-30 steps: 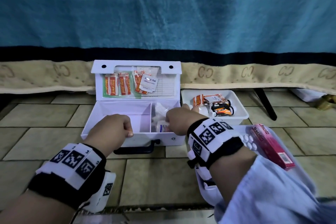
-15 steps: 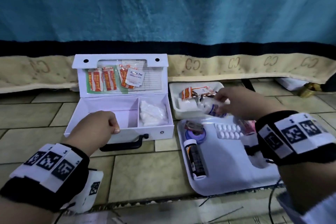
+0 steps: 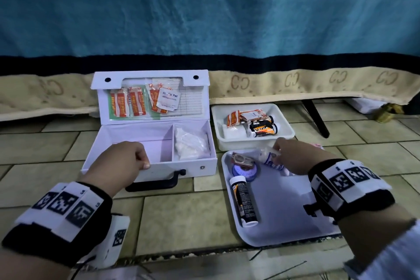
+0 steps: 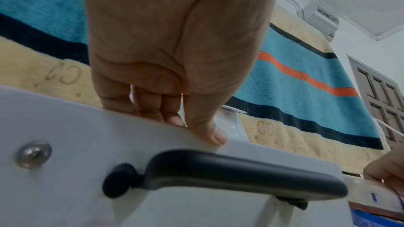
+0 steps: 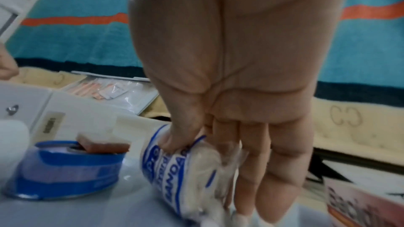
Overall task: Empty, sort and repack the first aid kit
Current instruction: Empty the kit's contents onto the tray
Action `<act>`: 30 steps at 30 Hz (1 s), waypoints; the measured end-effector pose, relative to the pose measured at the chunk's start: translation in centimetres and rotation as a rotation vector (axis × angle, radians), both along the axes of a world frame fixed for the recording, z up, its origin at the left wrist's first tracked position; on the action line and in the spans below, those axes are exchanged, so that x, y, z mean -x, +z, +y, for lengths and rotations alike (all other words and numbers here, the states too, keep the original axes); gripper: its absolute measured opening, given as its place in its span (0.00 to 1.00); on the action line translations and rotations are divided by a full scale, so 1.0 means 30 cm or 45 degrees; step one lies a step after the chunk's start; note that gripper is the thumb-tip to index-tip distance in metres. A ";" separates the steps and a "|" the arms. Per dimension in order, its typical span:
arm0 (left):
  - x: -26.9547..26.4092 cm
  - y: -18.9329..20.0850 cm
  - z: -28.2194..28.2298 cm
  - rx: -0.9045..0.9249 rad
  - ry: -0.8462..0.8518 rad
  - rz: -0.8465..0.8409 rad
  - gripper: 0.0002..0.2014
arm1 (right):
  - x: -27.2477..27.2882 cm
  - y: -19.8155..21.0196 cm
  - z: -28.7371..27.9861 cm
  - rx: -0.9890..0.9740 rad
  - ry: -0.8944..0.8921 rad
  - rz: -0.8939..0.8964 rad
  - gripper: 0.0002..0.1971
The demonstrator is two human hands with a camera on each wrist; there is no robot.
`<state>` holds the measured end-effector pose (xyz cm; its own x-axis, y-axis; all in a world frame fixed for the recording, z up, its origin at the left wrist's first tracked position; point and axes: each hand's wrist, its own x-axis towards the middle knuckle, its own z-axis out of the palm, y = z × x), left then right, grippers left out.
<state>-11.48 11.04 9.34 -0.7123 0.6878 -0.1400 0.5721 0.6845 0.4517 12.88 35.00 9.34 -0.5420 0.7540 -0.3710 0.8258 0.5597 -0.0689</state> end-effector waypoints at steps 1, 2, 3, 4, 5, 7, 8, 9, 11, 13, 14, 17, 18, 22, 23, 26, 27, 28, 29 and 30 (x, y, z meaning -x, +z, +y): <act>0.001 -0.001 0.001 -0.001 0.002 -0.003 0.12 | -0.005 0.002 0.003 -0.022 -0.002 -0.034 0.13; 0.002 -0.002 0.002 -0.001 0.004 -0.006 0.12 | -0.008 0.004 0.006 -0.030 -0.001 -0.054 0.13; 0.002 -0.002 0.002 -0.001 0.005 -0.008 0.12 | -0.009 0.006 0.007 -0.027 0.002 -0.056 0.14; 0.002 -0.002 0.003 0.000 0.006 -0.009 0.11 | -0.007 0.008 0.008 -0.021 0.004 -0.042 0.14; 0.002 -0.001 0.004 0.003 0.006 -0.010 0.11 | -0.002 0.009 0.006 -0.018 0.005 -0.009 0.13; 0.001 0.000 0.004 0.009 0.006 -0.007 0.10 | 0.013 0.012 -0.006 -0.038 0.030 0.041 0.15; 0.002 0.000 0.004 0.010 0.005 -0.004 0.10 | 0.022 0.012 -0.014 -0.060 0.060 0.034 0.16; 0.003 0.001 0.004 0.010 0.004 -0.004 0.10 | 0.028 0.010 -0.022 -0.085 0.093 0.024 0.17; 0.004 0.001 0.005 0.008 0.005 -0.009 0.10 | 0.037 0.006 -0.038 -0.147 0.133 0.016 0.20; 0.004 0.000 0.006 0.018 0.004 -0.005 0.10 | 0.045 0.015 -0.053 -0.252 0.128 0.020 0.21; 0.005 -0.001 0.007 0.028 0.003 -0.001 0.10 | 0.053 0.030 -0.063 -0.317 0.103 0.026 0.22; 0.010 -0.004 0.010 0.051 -0.004 -0.008 0.11 | 0.105 0.091 -0.105 -0.441 0.077 0.148 0.23; 0.011 -0.004 0.011 0.057 -0.006 -0.010 0.11 | 0.138 0.108 -0.123 -0.434 0.129 0.223 0.23; 0.007 -0.001 0.009 0.064 -0.009 0.000 0.11 | 0.300 0.126 -0.233 -0.193 0.476 0.456 0.17; 0.008 -0.001 0.009 0.061 -0.008 0.000 0.11 | 0.344 0.113 -0.259 -0.158 0.603 0.400 0.17; 0.013 -0.002 0.007 0.057 -0.002 -0.017 0.11 | 0.445 0.064 -0.298 -0.071 0.761 0.084 0.18; 0.015 -0.002 0.008 0.062 -0.007 -0.020 0.11 | 0.463 0.052 -0.299 -0.058 0.764 -0.013 0.19; 0.016 -0.001 0.009 0.070 -0.014 -0.021 0.11 | 0.475 0.045 -0.299 -0.058 0.766 -0.060 0.18; 0.016 0.000 0.011 0.075 -0.018 -0.021 0.11 | 0.480 0.044 -0.301 -0.068 0.757 -0.066 0.17; 0.017 0.000 0.012 0.077 -0.018 -0.022 0.11 | 0.479 0.045 -0.298 -0.084 0.740 -0.019 0.15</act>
